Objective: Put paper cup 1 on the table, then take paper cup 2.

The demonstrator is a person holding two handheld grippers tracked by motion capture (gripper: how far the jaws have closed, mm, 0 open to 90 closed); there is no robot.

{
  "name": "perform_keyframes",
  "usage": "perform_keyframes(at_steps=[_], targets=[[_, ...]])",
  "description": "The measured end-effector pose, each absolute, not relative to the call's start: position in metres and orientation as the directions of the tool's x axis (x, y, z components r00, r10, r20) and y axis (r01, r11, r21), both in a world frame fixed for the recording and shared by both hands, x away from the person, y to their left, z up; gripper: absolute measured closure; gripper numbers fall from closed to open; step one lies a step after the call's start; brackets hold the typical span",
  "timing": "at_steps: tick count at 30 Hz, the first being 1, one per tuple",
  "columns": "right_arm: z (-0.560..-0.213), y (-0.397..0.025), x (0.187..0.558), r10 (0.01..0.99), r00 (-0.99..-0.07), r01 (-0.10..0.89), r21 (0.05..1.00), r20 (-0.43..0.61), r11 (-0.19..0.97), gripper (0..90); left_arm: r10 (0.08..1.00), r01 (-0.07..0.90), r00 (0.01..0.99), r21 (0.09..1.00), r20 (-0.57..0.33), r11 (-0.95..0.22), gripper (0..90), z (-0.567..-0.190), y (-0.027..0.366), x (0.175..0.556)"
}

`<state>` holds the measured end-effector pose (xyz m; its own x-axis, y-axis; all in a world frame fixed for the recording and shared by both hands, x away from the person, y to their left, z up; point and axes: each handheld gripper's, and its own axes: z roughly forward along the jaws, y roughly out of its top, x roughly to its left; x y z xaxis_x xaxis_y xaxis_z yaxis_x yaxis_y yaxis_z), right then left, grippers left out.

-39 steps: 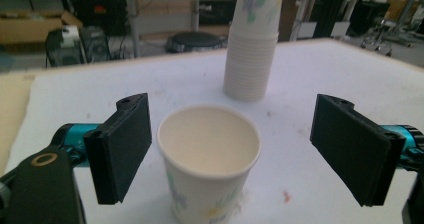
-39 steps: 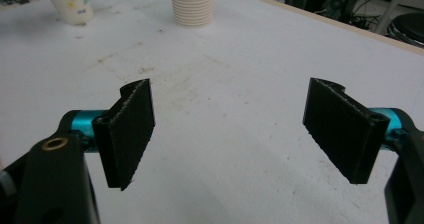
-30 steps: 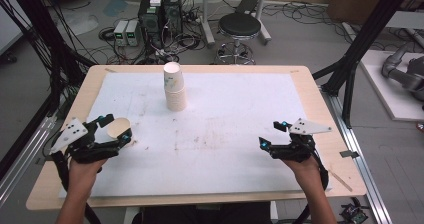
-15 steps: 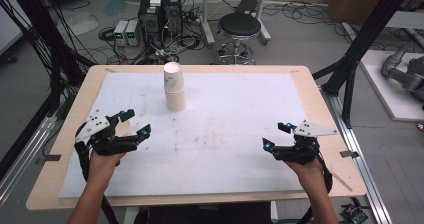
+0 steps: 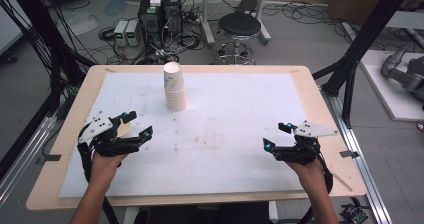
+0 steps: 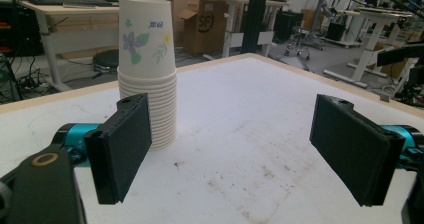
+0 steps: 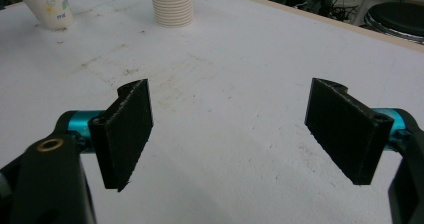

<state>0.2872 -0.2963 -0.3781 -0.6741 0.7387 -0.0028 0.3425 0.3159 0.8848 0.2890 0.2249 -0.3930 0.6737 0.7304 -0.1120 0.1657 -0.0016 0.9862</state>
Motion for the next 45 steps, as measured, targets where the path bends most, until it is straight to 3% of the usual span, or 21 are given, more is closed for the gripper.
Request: perform_keyframes(at_steps=[20, 30, 45], targets=[[-0.378, -0.299, 0.283, 0.724, -0.69, 0.337, 0.891, 0.015, 0.303, 19.6, 0.707, 0.173, 0.701, 0.984, -0.095, -0.04, 17.0, -0.399, 0.209, 0.294], [-0.378, -0.298, 0.286, 0.715, -0.699, 0.334, 0.892, 0.017, 0.305, 19.6, 0.699, 0.136, 0.713, 0.989, -0.059, -0.055, 17.0, -0.383, 0.196, 0.309], [-0.378, -0.297, 0.287, 0.702, -0.712, 0.333, 0.889, 0.02, 0.313, 19.6, 0.71, 0.152, 0.703, 0.984, -0.045, -0.088, 16.3, -0.357, 0.179, 0.341]])
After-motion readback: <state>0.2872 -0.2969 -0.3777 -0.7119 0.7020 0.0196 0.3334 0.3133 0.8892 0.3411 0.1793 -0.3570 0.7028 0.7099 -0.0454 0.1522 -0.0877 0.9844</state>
